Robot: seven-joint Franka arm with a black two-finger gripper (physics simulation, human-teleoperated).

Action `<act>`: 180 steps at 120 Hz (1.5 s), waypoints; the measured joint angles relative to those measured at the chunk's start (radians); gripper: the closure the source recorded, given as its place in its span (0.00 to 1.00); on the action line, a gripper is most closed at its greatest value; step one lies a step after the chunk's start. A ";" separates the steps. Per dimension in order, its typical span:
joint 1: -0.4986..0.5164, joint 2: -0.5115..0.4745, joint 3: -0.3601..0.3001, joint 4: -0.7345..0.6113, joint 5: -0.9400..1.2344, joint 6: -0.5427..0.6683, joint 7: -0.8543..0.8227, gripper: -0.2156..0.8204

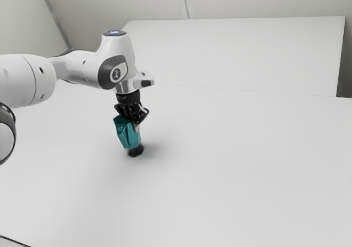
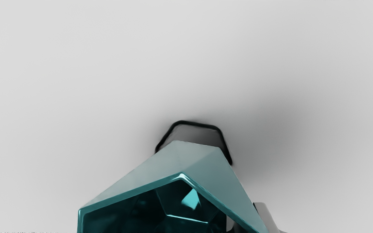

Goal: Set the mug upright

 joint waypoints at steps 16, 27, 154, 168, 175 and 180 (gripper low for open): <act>0.000 0.009 -0.005 -0.006 0.020 0.015 -0.054 0.97; -0.002 0.017 -0.008 -0.007 0.030 0.024 -0.087 0.97; -0.012 -0.103 -0.016 0.235 0.008 -0.208 -0.182 0.24; -0.013 -0.107 -0.013 0.328 0.006 -0.300 -0.159 0.22; -0.012 -0.109 -0.011 0.371 0.006 -0.345 -0.149 0.22; -0.012 -0.109 -0.011 0.394 0.006 -0.374 -0.143 0.22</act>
